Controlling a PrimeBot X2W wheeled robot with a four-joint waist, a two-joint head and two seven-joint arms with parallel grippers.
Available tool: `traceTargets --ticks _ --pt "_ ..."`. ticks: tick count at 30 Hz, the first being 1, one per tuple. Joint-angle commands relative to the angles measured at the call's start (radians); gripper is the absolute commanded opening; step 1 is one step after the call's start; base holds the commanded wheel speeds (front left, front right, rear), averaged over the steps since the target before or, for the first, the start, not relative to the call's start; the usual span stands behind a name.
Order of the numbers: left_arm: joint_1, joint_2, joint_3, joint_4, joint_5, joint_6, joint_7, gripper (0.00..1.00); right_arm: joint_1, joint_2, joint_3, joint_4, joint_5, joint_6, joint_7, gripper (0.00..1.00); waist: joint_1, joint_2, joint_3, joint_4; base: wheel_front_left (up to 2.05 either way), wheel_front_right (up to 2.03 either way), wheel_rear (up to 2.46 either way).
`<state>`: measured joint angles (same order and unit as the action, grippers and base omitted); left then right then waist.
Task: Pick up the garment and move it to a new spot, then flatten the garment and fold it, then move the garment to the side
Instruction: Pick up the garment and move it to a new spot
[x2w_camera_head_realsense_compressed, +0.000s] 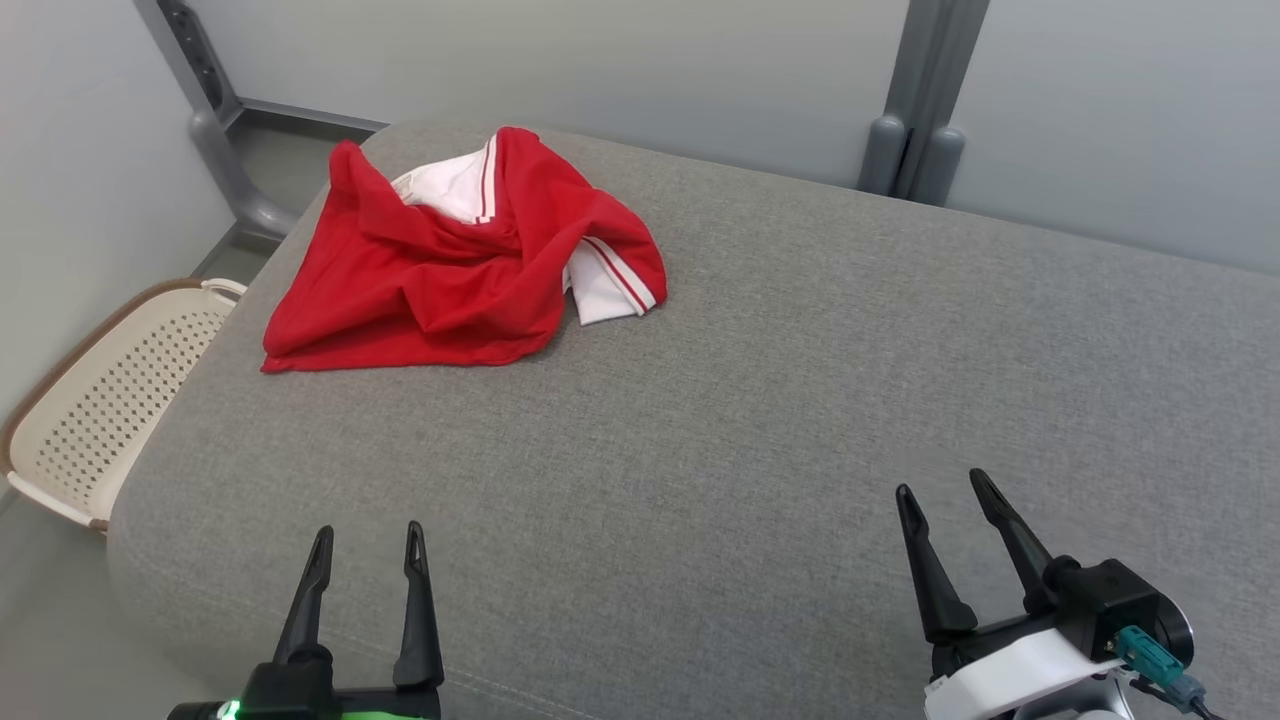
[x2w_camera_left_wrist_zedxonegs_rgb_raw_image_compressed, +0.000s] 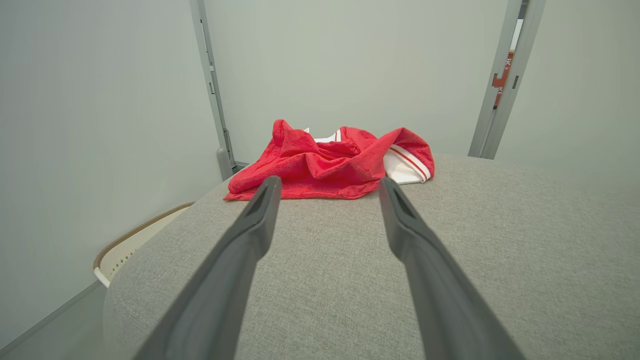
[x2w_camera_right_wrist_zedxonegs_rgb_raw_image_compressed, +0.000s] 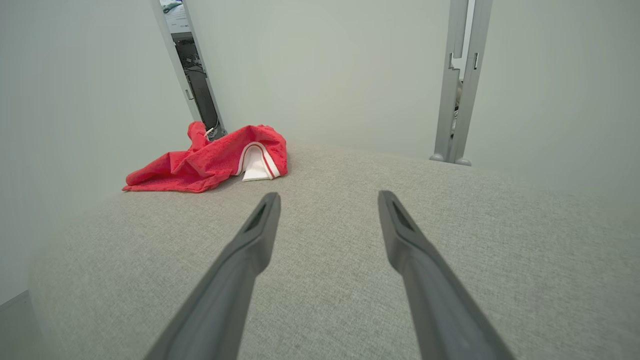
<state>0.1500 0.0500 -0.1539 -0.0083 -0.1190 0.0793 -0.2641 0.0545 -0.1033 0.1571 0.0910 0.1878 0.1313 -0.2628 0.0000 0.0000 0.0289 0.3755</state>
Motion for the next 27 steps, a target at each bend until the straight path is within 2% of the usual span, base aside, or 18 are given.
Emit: traceTargets --ticks 1,11,17,22,27 --pt "0.008 0.001 0.005 -0.004 0.004 0.002 0.000 1.00 0.002 0.003 0.002 0.001 -0.007 -0.001 -0.003 1.00 0.0000 0.0000 0.000 0.021 0.00 0.00 0.00" --pt "0.002 0.001 0.008 -0.010 0.007 0.004 0.000 1.00 -0.001 -0.006 0.003 0.000 0.000 -0.001 -0.003 1.00 0.0000 0.0000 0.005 0.011 0.00 0.00 0.00" --pt "-0.056 0.001 0.013 -0.037 0.045 0.006 0.000 1.00 -0.020 -0.019 0.002 -0.014 -0.005 -0.001 -0.003 1.00 0.0000 0.0000 0.044 -0.001 0.00 0.00 0.00" --pt "-0.208 0.001 0.034 -0.021 0.052 -0.008 0.000 1.00 -0.056 -0.062 0.002 -0.030 -0.016 -0.001 -0.003 1.00 0.0000 0.0000 0.144 -0.007 0.00 0.00 0.00" --pt "-0.463 0.032 0.043 0.128 0.052 -0.051 0.015 1.00 -0.107 -0.130 0.004 -0.047 -0.022 -0.001 -0.003 1.00 0.0000 0.0000 0.267 -0.013 0.00 0.00 0.00"
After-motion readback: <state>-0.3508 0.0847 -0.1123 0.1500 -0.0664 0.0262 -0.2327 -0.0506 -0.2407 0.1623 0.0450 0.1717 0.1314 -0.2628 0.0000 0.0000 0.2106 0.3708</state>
